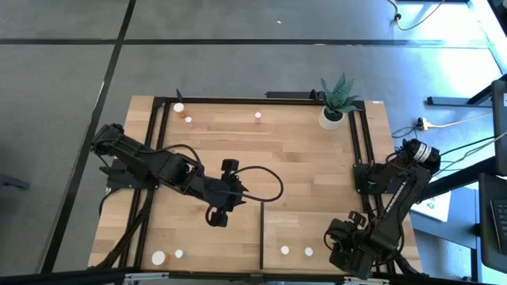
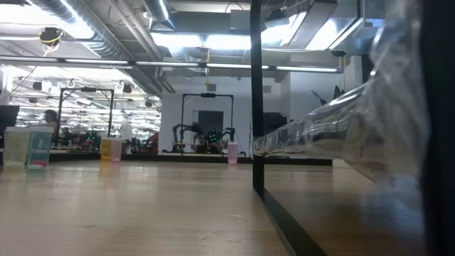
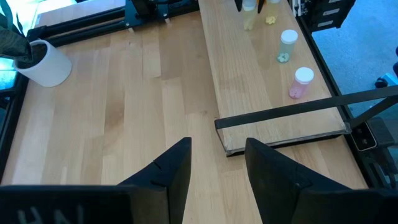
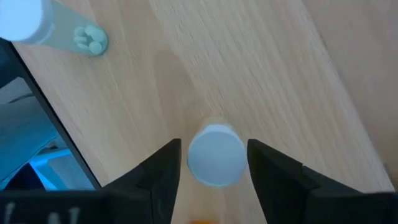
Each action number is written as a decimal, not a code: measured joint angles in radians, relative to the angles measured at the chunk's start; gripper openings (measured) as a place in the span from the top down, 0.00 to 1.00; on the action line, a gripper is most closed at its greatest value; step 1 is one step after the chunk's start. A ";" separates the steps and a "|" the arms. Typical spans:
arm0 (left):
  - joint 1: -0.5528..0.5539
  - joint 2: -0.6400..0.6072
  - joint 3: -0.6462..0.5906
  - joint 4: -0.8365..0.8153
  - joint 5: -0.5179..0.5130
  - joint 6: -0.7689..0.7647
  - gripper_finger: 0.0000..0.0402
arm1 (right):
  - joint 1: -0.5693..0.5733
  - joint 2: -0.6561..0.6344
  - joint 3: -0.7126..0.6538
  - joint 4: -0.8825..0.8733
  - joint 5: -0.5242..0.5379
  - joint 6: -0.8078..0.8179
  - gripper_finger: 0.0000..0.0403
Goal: Pick and place medicine bottles onto shelf by color
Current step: Put the bottom yellow pill bottle on the shelf aligned with the other yellow pill bottle, then put the top green pill bottle on the shelf aligned with the other green pill bottle
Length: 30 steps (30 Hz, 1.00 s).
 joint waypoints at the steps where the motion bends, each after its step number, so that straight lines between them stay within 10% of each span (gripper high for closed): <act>1: 0.000 0.000 0.000 0.000 0.000 0.000 0.64 | 0.000 0.000 0.000 -0.001 -0.006 -0.001 0.54; 30: 0.000 0.000 0.000 -0.079 0.000 -0.048 0.64 | 0.000 -0.175 0.000 0.012 -0.010 -0.001 0.54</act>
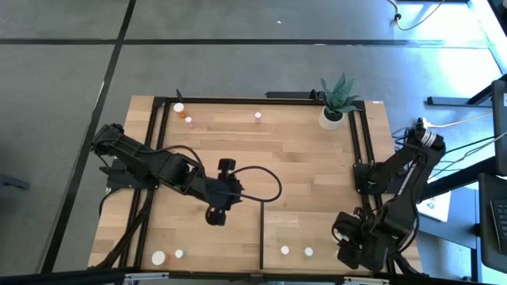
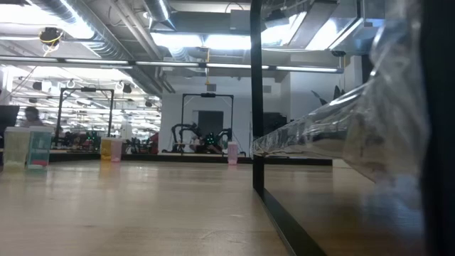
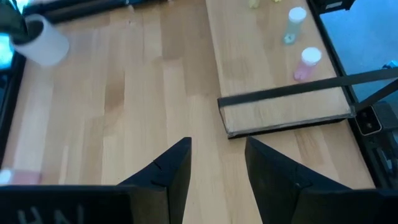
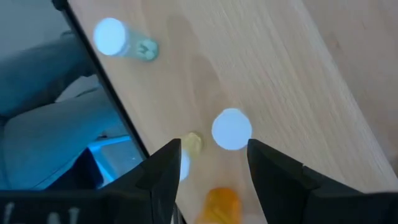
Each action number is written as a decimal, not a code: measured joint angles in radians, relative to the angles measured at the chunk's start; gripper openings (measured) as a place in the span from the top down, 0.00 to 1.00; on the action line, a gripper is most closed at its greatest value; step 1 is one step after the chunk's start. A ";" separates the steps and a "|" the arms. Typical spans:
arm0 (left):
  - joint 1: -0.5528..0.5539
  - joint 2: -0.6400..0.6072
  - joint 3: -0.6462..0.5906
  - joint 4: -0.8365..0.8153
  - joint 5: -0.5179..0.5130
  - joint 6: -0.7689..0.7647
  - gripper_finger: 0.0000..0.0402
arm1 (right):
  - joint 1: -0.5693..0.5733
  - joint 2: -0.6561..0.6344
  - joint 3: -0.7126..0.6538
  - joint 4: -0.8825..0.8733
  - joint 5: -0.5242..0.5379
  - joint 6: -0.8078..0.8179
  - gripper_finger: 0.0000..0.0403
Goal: Pick and place medicine bottles onto shelf by color
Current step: Put the top green pill bottle on the shelf aligned with the other green pill bottle
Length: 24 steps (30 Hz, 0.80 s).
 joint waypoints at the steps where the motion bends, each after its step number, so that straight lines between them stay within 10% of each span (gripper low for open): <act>1: 0.000 0.000 0.000 -0.019 0.000 -0.016 0.64 | 0.000 -0.009 0.000 0.001 0.001 -0.006 0.54; 24: -0.096 0.000 0.000 -0.377 0.009 -0.483 0.64 | 0.000 -0.174 0.001 0.218 0.362 -0.427 0.54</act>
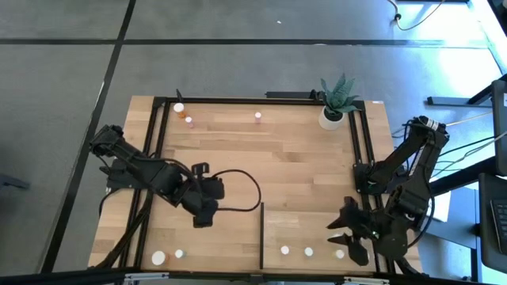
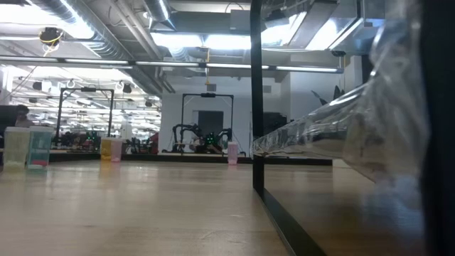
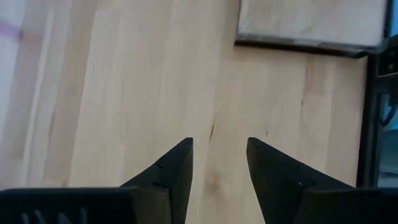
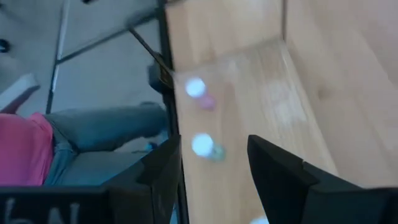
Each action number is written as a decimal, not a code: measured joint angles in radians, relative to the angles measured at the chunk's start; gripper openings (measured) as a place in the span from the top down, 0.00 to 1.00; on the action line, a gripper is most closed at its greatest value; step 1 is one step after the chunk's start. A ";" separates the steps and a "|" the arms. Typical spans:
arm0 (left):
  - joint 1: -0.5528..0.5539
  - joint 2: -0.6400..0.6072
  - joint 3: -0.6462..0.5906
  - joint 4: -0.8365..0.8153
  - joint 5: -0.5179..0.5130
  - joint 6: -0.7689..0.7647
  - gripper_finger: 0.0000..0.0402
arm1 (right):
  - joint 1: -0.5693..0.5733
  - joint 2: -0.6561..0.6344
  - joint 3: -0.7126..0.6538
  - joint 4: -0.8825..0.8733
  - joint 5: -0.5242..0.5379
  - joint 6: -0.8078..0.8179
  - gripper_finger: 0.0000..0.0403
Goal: Pick and place medicine bottles onto shelf by color
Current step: Put the top green pill bottle on the shelf aligned with the other green pill bottle
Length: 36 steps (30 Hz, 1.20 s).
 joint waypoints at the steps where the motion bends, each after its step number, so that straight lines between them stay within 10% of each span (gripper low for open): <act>1: -0.005 0.000 0.000 -0.020 0.000 -0.028 0.64 | 0.000 0.000 0.000 0.026 0.012 -0.043 0.54; 16: -0.017 -0.001 0.000 -0.254 0.002 -0.292 0.64 | -0.063 0.000 0.000 0.341 0.029 -0.539 0.54; 36: 0.012 -0.074 -0.169 -0.255 0.004 -0.331 0.64 | -0.214 -0.131 0.000 0.345 -0.087 -0.749 0.54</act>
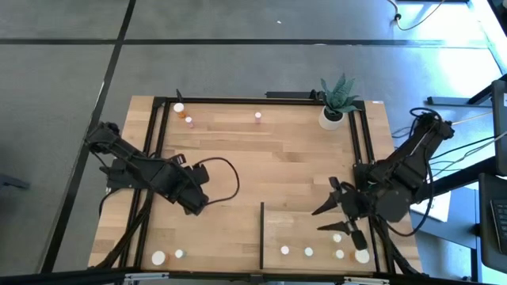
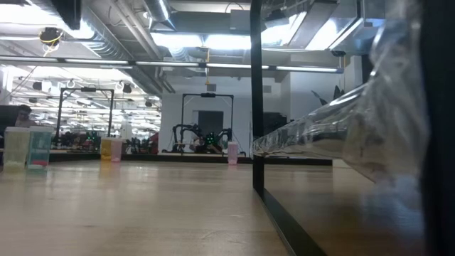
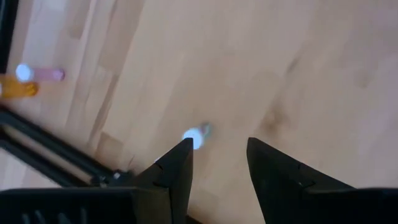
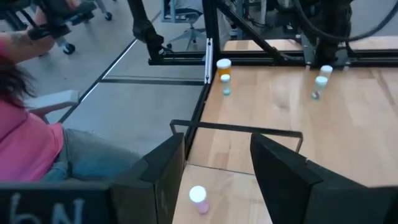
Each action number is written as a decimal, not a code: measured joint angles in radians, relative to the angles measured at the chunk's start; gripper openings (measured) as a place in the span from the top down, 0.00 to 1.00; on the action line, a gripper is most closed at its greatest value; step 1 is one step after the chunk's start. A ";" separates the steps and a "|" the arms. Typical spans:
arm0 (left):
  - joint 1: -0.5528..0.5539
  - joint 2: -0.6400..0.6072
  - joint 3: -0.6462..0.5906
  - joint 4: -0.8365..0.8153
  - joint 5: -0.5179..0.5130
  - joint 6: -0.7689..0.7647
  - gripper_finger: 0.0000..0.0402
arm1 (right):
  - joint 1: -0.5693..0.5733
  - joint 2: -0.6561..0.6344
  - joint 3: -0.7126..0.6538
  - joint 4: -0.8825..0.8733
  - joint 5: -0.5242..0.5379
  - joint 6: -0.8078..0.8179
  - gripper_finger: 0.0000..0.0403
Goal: Pick and place medicine bottles onto shelf by color
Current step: Put the top green pill bottle on the shelf aligned with the other green pill bottle
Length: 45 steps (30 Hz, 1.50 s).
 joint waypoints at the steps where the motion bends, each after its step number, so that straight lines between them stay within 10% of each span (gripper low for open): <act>1: 0.008 -0.015 -0.024 0.011 0.000 -0.002 0.64 | -0.008 -0.002 0.000 0.001 0.000 -0.001 0.54; 16: 0.169 -0.339 -0.419 0.396 0.263 0.099 0.64 | -0.195 -0.009 0.000 -0.054 -0.001 -0.025 0.54; 45: 0.321 -0.381 -0.689 0.511 0.231 -0.141 0.64 | -0.434 -0.009 0.000 -0.164 -0.131 -0.077 0.54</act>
